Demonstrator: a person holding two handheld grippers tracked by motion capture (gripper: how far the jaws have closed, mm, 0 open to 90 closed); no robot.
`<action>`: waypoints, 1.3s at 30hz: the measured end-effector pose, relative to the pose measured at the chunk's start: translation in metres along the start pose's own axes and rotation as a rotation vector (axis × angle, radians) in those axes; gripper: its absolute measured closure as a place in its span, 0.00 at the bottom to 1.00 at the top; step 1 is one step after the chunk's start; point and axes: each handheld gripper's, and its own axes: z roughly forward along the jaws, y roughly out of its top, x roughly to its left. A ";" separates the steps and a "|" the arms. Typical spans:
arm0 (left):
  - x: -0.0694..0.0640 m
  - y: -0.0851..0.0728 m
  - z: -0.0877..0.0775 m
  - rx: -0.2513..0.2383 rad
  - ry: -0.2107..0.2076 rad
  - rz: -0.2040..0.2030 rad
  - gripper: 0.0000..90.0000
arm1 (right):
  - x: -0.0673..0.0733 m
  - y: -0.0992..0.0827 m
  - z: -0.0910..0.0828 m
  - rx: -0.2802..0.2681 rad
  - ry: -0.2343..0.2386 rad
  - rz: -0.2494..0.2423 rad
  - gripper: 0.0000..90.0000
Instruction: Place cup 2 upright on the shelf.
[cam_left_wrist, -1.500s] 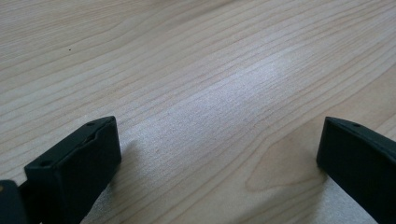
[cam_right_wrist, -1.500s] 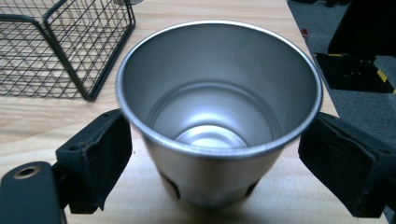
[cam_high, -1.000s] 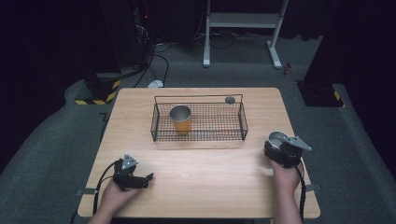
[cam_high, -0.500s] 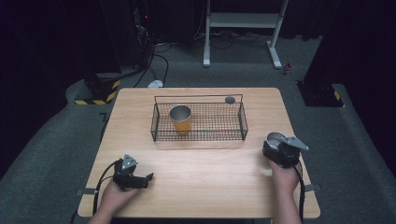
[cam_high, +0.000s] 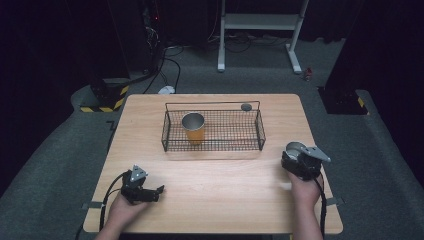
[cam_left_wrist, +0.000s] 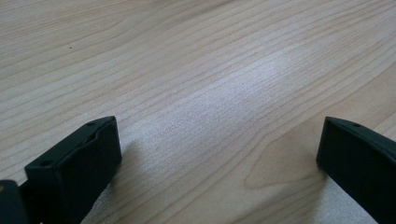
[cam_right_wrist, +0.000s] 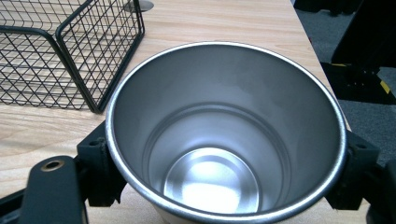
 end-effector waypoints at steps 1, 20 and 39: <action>0.000 0.000 0.000 0.000 0.000 0.000 0.00 | -0.001 0.000 0.000 -0.005 -0.001 -0.006 0.20; 0.000 0.000 0.000 0.000 0.002 -0.002 0.00 | 0.005 0.004 -0.015 -0.037 0.010 -0.014 0.20; 0.000 0.001 0.001 -0.003 0.006 -0.002 0.00 | 0.036 0.007 -0.027 -0.064 0.086 -0.076 0.20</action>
